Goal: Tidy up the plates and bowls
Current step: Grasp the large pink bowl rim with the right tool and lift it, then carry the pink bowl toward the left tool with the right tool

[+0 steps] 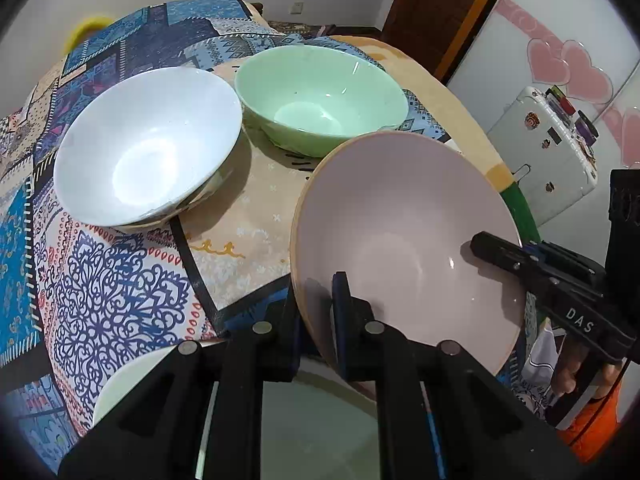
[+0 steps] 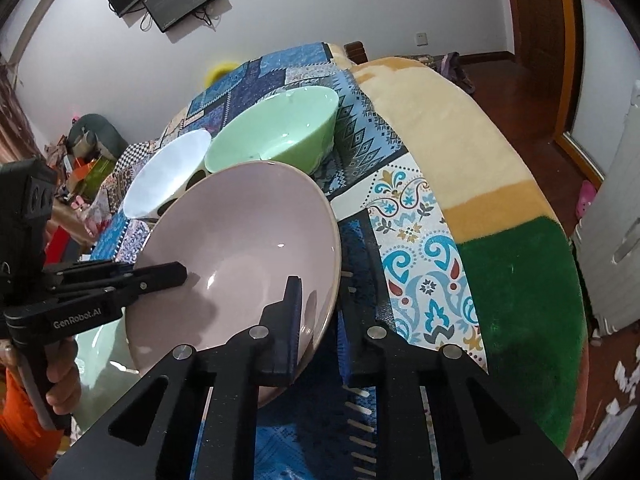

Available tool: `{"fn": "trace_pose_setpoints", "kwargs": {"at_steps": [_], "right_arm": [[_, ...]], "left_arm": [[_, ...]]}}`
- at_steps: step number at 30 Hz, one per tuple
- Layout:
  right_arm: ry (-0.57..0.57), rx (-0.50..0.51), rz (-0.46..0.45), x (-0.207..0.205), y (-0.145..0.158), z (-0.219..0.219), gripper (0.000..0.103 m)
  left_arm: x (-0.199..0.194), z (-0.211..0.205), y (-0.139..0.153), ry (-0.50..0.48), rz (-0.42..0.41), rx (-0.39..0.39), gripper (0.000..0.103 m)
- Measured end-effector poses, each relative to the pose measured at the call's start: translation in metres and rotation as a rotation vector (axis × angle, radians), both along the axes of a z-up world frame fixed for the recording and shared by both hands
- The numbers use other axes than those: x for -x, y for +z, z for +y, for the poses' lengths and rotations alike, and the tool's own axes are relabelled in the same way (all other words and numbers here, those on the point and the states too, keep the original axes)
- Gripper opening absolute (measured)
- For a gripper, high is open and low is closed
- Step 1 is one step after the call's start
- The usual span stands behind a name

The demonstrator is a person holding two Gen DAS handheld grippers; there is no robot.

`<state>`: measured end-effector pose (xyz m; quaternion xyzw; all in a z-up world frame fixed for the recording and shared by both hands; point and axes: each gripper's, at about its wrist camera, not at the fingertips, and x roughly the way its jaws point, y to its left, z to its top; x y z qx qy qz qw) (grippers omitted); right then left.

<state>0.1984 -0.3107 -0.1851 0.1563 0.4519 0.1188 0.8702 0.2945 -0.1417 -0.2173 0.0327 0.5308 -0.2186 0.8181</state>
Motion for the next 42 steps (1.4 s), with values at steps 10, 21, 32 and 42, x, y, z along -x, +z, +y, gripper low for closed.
{"fn": "trace_pose_setpoints", "kwargs": {"at_steps": [10, 21, 32, 42], "right_arm": [[-0.009, 0.017, -0.027, 0.009, 0.023, -0.001, 0.014], [0.003, 0.050, -0.117, 0.023, 0.062, 0.018, 0.014], [0.007, 0.049, -0.021, 0.008, 0.018, 0.032, 0.010], [0.011, 0.022, 0.006, -0.002, 0.000, 0.022, 0.011]], "left_arm": [[0.022, 0.005, 0.028, 0.009, -0.037, 0.033, 0.013], [0.059, 0.027, 0.085, -0.041, -0.115, 0.177, 0.002], [0.047, 0.048, 0.054, 0.059, -0.083, 0.051, 0.002], [0.043, 0.032, 0.057, 0.037, -0.092, 0.071, 0.014]]}}
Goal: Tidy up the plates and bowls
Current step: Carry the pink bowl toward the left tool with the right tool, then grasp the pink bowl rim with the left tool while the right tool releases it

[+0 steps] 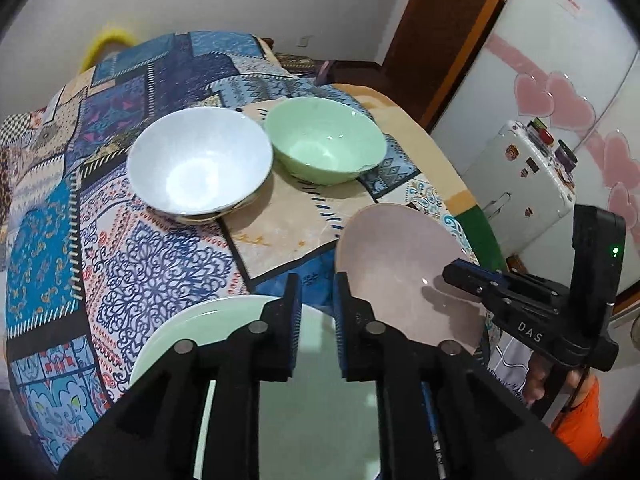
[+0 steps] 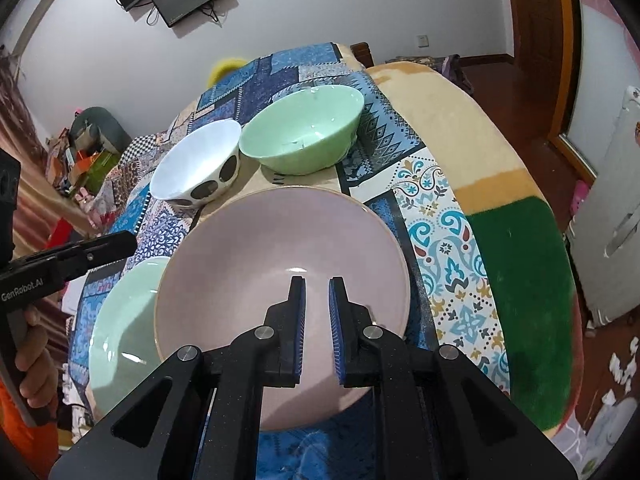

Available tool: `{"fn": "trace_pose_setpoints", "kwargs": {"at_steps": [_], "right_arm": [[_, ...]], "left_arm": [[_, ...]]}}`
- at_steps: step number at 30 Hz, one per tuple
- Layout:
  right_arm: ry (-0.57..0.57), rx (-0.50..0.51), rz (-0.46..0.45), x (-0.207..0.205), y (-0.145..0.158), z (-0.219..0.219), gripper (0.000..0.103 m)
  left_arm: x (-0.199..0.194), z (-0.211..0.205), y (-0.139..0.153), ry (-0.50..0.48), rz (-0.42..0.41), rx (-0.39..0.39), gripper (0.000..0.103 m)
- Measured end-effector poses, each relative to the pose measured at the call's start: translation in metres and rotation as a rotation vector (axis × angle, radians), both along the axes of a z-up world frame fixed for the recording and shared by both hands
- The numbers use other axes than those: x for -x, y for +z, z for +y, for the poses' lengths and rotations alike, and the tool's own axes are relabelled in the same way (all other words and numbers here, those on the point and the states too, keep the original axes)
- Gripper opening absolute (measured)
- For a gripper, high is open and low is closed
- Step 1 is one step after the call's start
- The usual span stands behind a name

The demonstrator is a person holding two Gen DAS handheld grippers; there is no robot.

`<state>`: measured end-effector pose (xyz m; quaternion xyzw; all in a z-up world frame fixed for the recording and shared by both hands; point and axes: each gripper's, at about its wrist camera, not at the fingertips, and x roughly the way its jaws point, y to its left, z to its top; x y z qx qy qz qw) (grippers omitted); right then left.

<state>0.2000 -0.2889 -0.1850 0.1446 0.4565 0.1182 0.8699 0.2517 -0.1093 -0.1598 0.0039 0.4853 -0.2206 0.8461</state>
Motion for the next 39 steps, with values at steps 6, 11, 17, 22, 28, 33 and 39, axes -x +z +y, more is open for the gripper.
{"fn": "trace_pose_setpoints", "kwargs": {"at_steps": [6, 11, 17, 22, 28, 33, 39], "right_arm": [[-0.017, 0.030, -0.049, 0.014, 0.017, -0.006, 0.011], [-0.074, 0.091, -0.091, 0.021, 0.026, -0.019, 0.032], [-0.088, 0.059, -0.018, 0.019, 0.002, -0.033, 0.035], [-0.044, 0.009, 0.033, 0.018, -0.017, -0.027, 0.035], [-0.037, -0.061, 0.047, 0.018, -0.023, -0.024, 0.022], [-0.065, -0.095, 0.027, 0.022, -0.017, -0.030, 0.019], [-0.083, -0.070, 0.001, 0.025, -0.010, -0.033, 0.018]], "left_arm": [[0.003, -0.011, 0.003, -0.010, -0.026, -0.022, 0.037], [0.001, -0.026, -0.004, -0.042, -0.034, -0.042, 0.043], [-0.011, -0.038, -0.036, -0.051, 0.057, -0.059, 0.043], [-0.017, -0.044, -0.054, -0.071, 0.113, -0.058, 0.024], [-0.016, -0.046, -0.061, -0.062, 0.118, -0.063, 0.017], [-0.014, -0.050, -0.058, -0.053, 0.119, -0.079, 0.016], [-0.009, -0.053, -0.044, -0.049, 0.081, -0.064, 0.016]]}}
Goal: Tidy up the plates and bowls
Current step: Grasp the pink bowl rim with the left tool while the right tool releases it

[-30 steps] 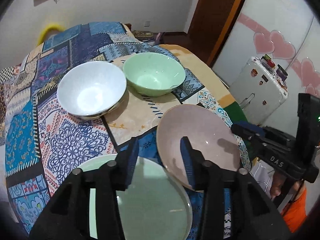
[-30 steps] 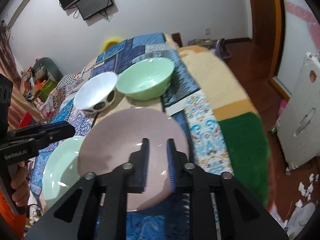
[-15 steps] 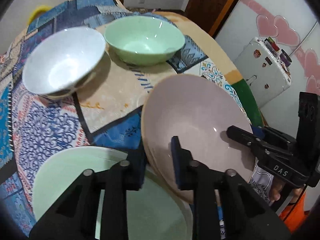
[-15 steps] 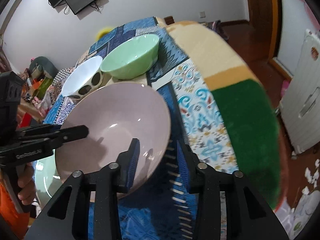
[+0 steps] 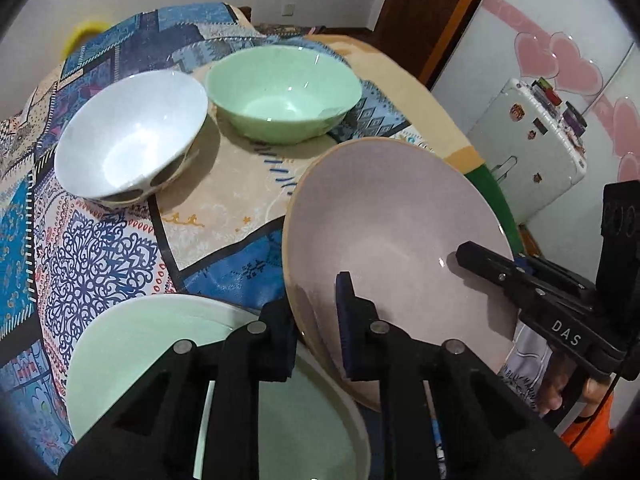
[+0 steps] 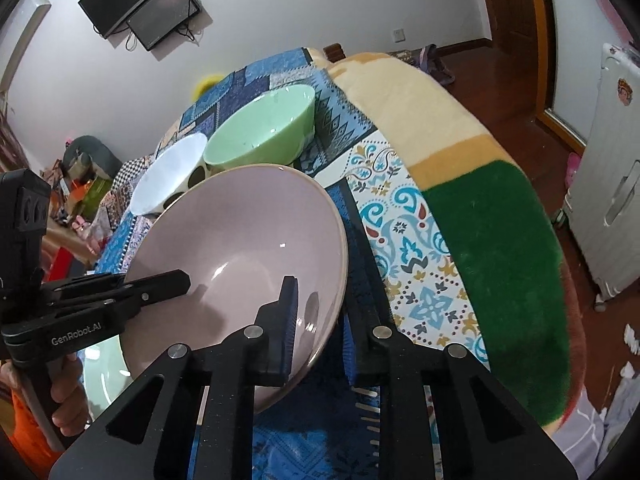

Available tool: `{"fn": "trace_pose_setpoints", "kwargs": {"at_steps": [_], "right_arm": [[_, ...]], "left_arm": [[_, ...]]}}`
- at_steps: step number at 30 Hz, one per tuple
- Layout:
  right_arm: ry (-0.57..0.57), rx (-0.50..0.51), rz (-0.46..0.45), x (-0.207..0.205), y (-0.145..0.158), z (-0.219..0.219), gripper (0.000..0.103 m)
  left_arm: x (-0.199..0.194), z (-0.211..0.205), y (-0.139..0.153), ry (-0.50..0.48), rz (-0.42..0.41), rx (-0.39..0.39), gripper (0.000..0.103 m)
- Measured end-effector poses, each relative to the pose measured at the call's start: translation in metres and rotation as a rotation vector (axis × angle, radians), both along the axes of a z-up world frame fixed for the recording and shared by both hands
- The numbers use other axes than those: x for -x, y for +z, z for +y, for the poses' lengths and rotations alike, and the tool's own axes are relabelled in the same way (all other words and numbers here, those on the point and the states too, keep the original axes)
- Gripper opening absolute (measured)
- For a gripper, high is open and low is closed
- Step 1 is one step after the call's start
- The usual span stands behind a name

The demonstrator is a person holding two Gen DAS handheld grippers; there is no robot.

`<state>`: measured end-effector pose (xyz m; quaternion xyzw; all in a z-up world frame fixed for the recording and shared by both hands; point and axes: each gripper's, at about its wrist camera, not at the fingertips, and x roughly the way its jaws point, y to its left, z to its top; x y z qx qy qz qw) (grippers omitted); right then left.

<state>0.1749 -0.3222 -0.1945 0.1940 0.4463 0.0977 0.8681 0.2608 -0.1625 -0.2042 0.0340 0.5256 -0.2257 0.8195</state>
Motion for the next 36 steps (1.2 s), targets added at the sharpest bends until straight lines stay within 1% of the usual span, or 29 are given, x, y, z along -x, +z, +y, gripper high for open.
{"fn": "trace_pose_setpoints", "kwargs": {"at_steps": [6, 16, 21, 30, 36], "right_arm": [[0.003, 0.010, -0.027, 0.003, 0.015, 0.001, 0.018], [0.040, 0.028, -0.091, 0.005, 0.043, 0.025, 0.018], [0.070, 0.034, -0.116, 0.006, 0.055, 0.045, 0.018], [0.159, 0.050, -0.151, 0.007, 0.069, 0.095, 0.018], [0.234, 0.059, -0.168, 0.006, 0.075, 0.136, 0.018]], "left_arm": [[0.009, 0.006, 0.017, 0.002, -0.032, 0.022, 0.016], [0.032, 0.037, 0.046, 0.033, -0.080, 0.052, 0.016], [0.044, 0.062, 0.057, 0.063, -0.099, 0.062, 0.016], [0.070, 0.123, 0.074, 0.142, -0.140, 0.086, 0.016], [0.090, 0.172, 0.080, 0.220, -0.154, 0.106, 0.016]]}}
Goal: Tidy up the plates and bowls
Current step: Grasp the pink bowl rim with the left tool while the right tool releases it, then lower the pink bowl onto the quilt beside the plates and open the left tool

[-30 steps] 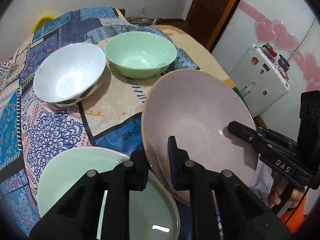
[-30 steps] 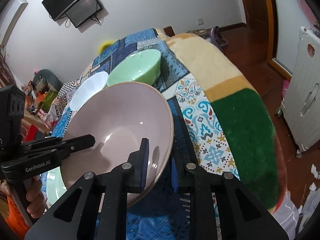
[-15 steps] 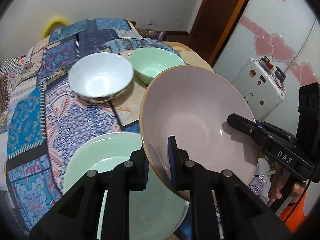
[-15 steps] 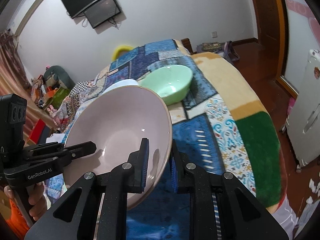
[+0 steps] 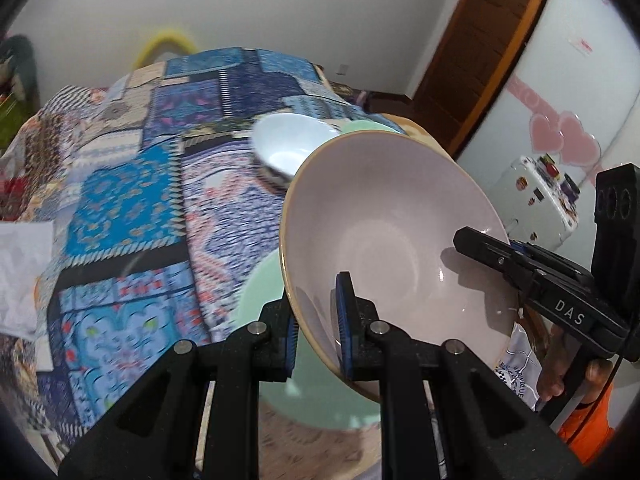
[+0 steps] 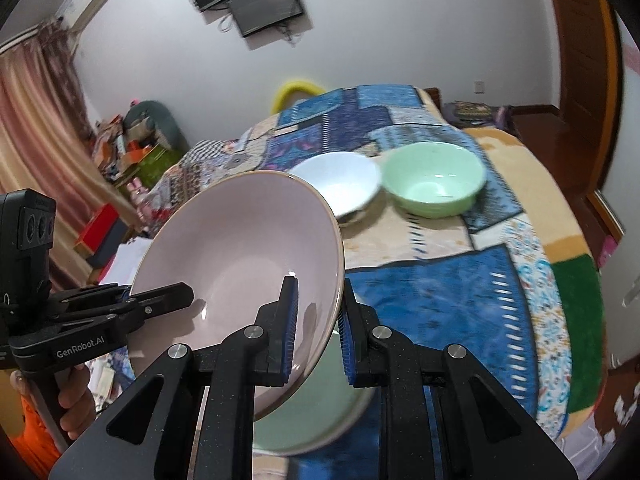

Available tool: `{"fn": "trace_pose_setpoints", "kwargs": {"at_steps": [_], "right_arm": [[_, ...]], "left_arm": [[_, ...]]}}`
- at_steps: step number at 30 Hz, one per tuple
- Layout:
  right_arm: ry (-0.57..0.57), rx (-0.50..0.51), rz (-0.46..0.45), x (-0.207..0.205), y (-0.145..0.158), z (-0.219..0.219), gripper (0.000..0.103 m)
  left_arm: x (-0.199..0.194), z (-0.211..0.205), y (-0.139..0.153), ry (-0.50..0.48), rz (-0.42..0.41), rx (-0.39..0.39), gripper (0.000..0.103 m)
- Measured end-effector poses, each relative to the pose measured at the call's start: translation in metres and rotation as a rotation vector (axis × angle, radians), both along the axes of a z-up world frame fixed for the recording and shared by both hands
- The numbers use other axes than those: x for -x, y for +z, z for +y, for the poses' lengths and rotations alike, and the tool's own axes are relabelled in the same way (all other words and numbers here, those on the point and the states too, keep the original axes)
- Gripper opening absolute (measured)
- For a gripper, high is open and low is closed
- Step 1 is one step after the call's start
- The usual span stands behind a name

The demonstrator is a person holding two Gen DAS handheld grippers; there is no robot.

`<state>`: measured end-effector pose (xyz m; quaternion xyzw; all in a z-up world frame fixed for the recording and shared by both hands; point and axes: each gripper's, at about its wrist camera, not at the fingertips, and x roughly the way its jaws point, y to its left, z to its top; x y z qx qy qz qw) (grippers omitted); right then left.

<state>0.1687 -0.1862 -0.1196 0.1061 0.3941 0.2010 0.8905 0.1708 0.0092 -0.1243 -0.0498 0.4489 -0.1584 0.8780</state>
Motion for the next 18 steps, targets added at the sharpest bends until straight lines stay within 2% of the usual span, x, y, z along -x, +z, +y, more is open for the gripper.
{"fn": "trace_pose_setpoints", "kwargs": {"at_steps": [9, 18], "right_arm": [[0.124, 0.003, 0.015, 0.002, -0.005, 0.067, 0.017], [0.255, 0.005, 0.067, 0.001, -0.028, 0.136, 0.017]], "left_arm": [[0.028, 0.076, -0.002, 0.119, 0.007, 0.008, 0.016], [0.052, 0.143, -0.024, 0.241, 0.055, 0.005, 0.016]]}}
